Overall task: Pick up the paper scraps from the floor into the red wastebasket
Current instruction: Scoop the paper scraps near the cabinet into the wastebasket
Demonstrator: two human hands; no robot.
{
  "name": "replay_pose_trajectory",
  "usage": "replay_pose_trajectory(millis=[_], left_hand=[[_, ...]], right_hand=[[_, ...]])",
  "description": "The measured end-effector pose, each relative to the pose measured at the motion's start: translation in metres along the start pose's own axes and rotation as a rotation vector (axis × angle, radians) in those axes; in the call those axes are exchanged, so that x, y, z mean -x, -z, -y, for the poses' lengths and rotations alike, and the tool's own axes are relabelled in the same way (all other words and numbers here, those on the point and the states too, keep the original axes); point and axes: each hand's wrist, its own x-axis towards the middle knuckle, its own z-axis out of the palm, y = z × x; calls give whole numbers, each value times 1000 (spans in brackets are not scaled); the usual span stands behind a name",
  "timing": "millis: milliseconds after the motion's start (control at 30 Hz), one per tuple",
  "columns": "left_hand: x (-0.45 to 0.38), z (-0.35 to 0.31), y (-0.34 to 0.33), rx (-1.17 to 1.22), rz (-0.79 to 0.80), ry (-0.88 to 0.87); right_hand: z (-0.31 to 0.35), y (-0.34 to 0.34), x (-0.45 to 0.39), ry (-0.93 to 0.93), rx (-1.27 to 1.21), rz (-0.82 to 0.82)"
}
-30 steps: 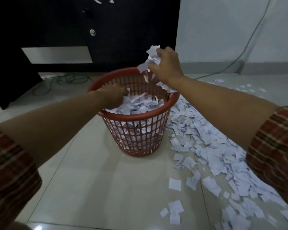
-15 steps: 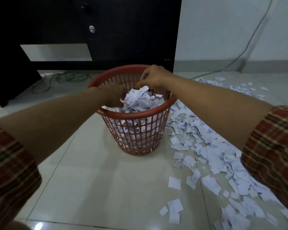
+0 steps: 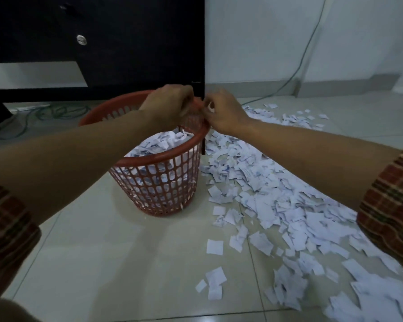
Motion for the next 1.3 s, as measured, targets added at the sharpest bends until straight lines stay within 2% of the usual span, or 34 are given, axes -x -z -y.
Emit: replay_pose_trajectory(millis=[133,267,467,733,900,1033,1200,1300], left_hand=[[-13,-39,-10,75,-109,-162],[-17,-77,-34,22,-94,-376],[-1,-124,-86,-49,113,-651],[46,-191,-173,-115,415,-955],[62,-228,-208,-99,531,-1027],[80,-251,-234,-95,577,-969],[113,-252,-254,-154,687,-1011],[119,-243,-257,-149,681,-1035]], right_hand=[[-37,15,35,-32,83,40],[-74,19,83,-93,183,170],[-123,14,181,-127,244,407],[-169,18,328,-397,356,593],[-183,13,418,-643,389,486],[-184,22,479,-671,424,461],[-192,20,505,-816,406,455],[-195,9,499,-792,332,485]])
